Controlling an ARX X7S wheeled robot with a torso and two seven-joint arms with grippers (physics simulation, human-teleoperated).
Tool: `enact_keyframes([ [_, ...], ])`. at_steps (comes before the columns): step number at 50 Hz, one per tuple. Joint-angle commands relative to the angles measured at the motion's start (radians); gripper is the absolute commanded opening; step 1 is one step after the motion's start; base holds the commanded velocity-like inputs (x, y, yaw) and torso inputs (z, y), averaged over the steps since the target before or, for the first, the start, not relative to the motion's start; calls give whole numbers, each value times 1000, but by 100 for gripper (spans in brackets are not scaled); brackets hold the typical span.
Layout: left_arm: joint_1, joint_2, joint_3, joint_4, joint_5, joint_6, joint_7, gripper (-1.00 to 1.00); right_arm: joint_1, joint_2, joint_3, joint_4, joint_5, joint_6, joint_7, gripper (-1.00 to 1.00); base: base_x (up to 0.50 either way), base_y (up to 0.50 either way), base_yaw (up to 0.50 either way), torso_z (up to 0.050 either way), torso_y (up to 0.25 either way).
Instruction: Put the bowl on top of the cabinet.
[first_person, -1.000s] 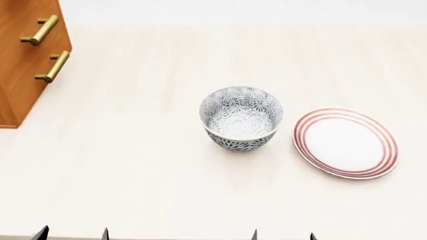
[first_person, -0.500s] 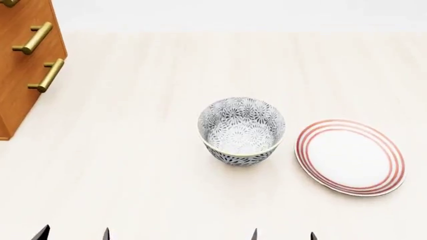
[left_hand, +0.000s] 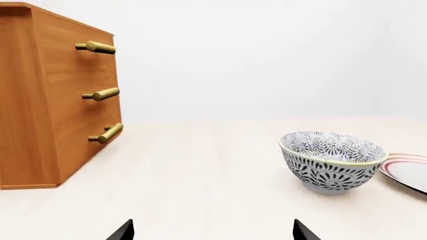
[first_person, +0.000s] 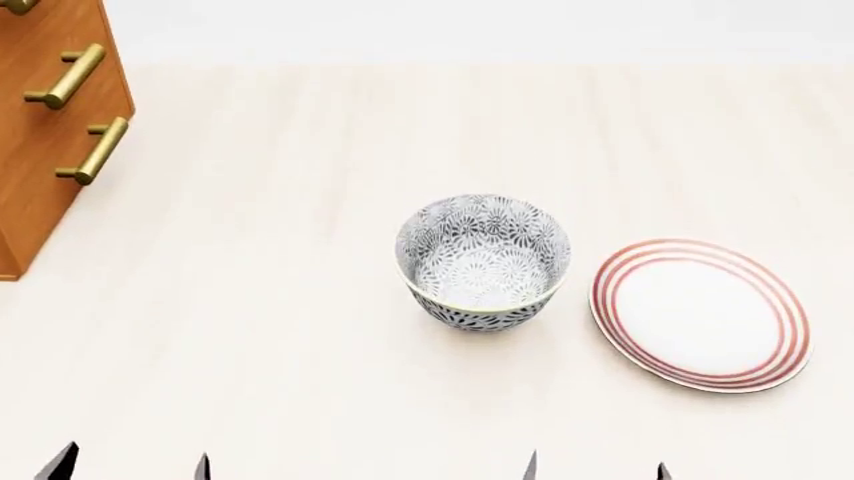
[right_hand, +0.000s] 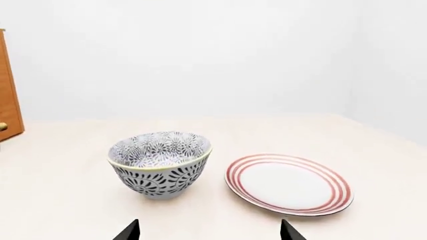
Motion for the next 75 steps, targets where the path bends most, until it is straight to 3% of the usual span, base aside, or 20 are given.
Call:
enact_keyframes([
  [1, 70, -22, 10, 156, -8, -22, -19, 100, -111, 19, -6, -208, -21, 1, 46, 100, 0, 0, 0, 0, 0],
  [9, 132, -37, 14, 257, 13, 1, -41, 100, -140, 28, -20, -243, -32, -19, 56, 100, 0, 0, 0, 0, 0],
  [25, 158, -51, 16, 290, 17, 29, -60, 100, -148, 28, -29, -254, -57, -33, 96, 100, 0, 10, 0, 0, 0],
  [53, 133, -62, 33, 256, 11, 26, -77, 100, -133, 45, -42, -234, -47, -30, 123, 100, 0, 468, 0, 0, 0],
  [64, 108, -64, 45, 249, 10, -32, -90, 100, -102, 42, -48, -210, -36, 16, 135, 100, 0, 114, 0, 0, 0],
  [75, 117, -78, 49, 255, 7, 3, -103, 100, -147, 50, -59, -278, -80, -6, 172, 100, 0, 0, 0, 0, 0],
])
